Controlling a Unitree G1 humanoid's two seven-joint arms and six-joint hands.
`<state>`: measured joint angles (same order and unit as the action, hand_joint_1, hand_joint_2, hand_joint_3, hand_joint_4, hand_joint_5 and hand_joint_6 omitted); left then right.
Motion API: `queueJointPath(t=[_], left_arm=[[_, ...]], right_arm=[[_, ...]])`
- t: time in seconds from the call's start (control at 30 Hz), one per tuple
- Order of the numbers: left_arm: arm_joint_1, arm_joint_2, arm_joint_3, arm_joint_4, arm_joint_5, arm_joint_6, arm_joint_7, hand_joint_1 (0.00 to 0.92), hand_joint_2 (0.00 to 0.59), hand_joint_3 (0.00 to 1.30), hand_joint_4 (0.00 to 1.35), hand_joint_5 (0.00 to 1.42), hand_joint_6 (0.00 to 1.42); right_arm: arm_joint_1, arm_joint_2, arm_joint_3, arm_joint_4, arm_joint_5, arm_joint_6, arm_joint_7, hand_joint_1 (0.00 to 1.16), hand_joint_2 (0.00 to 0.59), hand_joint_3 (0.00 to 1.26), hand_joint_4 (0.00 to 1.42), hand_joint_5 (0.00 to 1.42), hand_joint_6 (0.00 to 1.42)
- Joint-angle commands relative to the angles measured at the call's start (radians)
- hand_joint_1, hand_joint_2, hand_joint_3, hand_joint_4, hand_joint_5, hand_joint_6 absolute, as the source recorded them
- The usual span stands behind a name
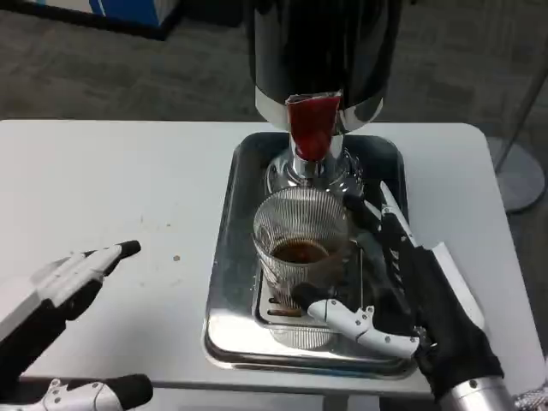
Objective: Grasp the cup under the faucet to collect the drink, then remove the cup.
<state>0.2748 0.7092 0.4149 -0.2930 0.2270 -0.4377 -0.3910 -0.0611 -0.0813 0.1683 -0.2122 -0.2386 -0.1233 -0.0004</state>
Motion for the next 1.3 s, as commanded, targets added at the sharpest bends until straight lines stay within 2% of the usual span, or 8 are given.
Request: queueJointPath(t=[0.03,0.3,0.57,0.8,1.03,1.3], left_arm=[[0.008,0.018,0.006,0.01,-0.001,0.01,-0.014,0.0,0.058,0.03,0.0,0.0,0.0],[-0.001,0.019,0.006,0.014,0.0,0.018,-0.011,0.0,0.059,0.04,0.0,0.0,0.0],[-0.005,0.023,0.005,0.02,0.002,0.024,-0.01,0.0,0.058,0.04,0.0,0.0,0.0],[-0.012,0.024,0.003,0.024,0.001,0.03,-0.008,0.0,0.058,0.04,0.0,0.0,0.0],[-0.017,0.025,0.002,0.033,-0.001,0.034,-0.006,0.0,0.058,0.04,0.0,0.0,0.0],[-0.027,0.025,-0.004,0.042,-0.003,0.035,-0.008,0.0,0.061,0.04,0.0,0.0,0.0]], right_arm=[[-0.015,0.01,0.014,0.034,0.011,-0.039,0.006,0.8,0.167,0.01,0.1,0.09,0.13],[-0.055,0.014,0.031,0.088,0.009,-0.05,0.013,0.77,0.207,0.0,0.08,0.07,0.11],[-0.129,0.021,0.038,0.196,0.006,-0.081,0.008,0.76,0.244,0.0,0.08,0.05,0.1],[-0.184,0.028,0.034,0.283,-0.004,-0.105,-0.002,0.75,0.3,0.0,0.07,0.05,0.09],[-0.205,0.031,0.028,0.327,-0.022,-0.122,-0.033,0.76,0.31,0.02,0.19,0.18,0.15],[-0.195,0.027,0.011,0.334,-0.037,-0.131,-0.068,0.81,0.309,0.15,0.3,0.32,0.22]])
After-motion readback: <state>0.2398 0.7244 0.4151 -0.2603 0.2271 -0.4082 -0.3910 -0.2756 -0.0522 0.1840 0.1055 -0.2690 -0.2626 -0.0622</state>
